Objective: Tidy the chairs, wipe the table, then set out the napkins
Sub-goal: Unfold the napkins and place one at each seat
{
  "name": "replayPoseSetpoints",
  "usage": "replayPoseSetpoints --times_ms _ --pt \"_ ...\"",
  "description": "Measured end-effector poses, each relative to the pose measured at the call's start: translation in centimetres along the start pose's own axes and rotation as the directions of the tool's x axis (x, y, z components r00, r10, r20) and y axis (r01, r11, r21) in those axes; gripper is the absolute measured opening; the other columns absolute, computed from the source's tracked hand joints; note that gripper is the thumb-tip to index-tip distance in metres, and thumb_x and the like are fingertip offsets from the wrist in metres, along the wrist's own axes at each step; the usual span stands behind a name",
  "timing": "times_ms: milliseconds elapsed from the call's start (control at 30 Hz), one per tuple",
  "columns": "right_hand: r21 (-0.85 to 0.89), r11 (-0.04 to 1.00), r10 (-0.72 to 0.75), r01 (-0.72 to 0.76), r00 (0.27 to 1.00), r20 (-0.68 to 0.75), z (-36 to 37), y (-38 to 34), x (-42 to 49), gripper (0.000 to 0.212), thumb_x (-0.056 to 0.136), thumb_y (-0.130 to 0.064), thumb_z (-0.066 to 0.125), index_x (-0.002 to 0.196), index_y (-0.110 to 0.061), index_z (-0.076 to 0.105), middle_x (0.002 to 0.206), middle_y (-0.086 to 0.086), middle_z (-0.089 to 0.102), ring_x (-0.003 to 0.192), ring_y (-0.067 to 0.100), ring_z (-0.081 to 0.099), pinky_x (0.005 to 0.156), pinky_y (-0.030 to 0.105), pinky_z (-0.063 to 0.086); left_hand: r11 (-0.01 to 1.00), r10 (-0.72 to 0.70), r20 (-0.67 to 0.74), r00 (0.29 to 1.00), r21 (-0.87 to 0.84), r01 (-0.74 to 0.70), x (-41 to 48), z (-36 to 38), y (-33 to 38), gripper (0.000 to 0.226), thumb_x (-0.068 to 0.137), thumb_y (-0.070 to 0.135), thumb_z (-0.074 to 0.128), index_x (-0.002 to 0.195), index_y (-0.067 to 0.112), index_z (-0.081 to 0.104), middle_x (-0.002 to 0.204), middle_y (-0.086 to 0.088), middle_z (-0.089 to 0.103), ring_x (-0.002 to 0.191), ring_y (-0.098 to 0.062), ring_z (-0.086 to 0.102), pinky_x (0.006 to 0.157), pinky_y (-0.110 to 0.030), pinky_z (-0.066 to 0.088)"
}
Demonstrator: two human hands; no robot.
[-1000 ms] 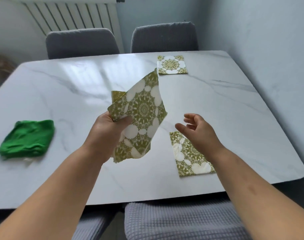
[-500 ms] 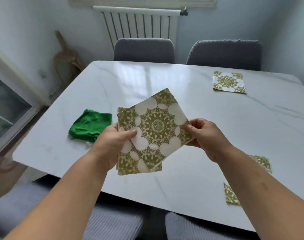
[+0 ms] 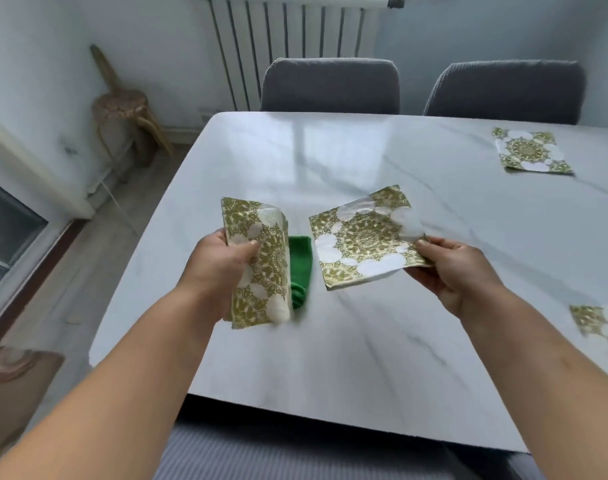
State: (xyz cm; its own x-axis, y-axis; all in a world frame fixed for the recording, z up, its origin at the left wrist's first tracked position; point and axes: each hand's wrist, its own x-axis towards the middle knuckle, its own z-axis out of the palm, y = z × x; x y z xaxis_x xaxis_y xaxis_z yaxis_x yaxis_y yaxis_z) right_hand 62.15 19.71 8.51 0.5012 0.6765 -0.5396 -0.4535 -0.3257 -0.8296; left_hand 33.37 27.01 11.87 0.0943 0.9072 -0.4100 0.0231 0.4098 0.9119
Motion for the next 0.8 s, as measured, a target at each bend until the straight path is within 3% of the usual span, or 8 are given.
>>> replayPoseSetpoints --times_ms 167,367,567,667,800 --pt "0.018 1.000 -0.020 0.022 0.997 -0.070 3.5 -0.3 -0.9 0.004 0.092 -0.004 0.060 0.096 -0.004 0.061 0.088 0.014 0.069 0.070 0.019 0.067 0.049 0.024 0.055 1.000 0.008 0.017 1.000 -0.002 -0.008 1.8 -3.1 1.6 0.023 0.091 0.001 0.056 0.113 0.006 0.062 0.095 -0.013 0.071 0.069 -0.021 0.072 0.052 -0.031 0.057" --pt "0.055 0.994 -0.088 0.092 0.994 -0.066 6.3 -2.6 -0.1 0.010 0.092 -0.003 0.060 0.102 -0.001 0.062 0.087 0.014 0.069 0.065 0.016 0.068 0.049 0.024 0.055 0.999 0.050 0.055 0.997 0.017 -0.051 2.3 -4.5 3.5 0.021 0.091 0.001 0.056 0.112 0.003 0.060 0.097 -0.017 0.072 0.077 -0.027 0.073 0.054 -0.035 0.057" --pt "0.093 0.988 -0.113 0.120 0.990 -0.080 10.6 -4.0 4.5 0.016 0.092 -0.003 0.060 0.107 -0.001 0.061 0.092 0.015 0.069 0.068 0.018 0.068 0.049 0.025 0.056 0.987 0.113 0.095 0.989 0.107 -0.123 6.8 -4.5 4.9 0.019 0.092 0.003 0.056 0.109 0.008 0.062 0.098 -0.015 0.072 0.086 -0.031 0.072 0.068 -0.043 0.059" --pt "0.128 0.983 -0.112 0.131 0.983 -0.142 13.2 -4.6 8.5 0.013 0.091 -0.003 0.060 0.105 -0.002 0.062 0.092 0.014 0.069 0.067 0.018 0.068 0.048 0.025 0.055 0.975 0.142 0.123 0.982 0.157 -0.160 10.9 -4.5 5.3 0.016 0.092 0.004 0.057 0.104 0.012 0.065 0.095 -0.011 0.074 0.086 -0.028 0.072 0.073 -0.044 0.058" --pt "0.169 0.978 -0.095 0.126 0.979 -0.180 16.8 -5.6 14.1 0.007 0.092 -0.001 0.059 0.088 -0.007 0.061 0.086 0.012 0.068 0.067 0.019 0.067 0.047 0.025 0.055 0.964 0.175 0.136 0.975 0.175 -0.198 16.3 -5.0 5.2 0.013 0.091 0.008 0.059 0.097 0.018 0.067 0.087 -0.004 0.076 0.079 -0.022 0.073 0.063 -0.036 0.059"
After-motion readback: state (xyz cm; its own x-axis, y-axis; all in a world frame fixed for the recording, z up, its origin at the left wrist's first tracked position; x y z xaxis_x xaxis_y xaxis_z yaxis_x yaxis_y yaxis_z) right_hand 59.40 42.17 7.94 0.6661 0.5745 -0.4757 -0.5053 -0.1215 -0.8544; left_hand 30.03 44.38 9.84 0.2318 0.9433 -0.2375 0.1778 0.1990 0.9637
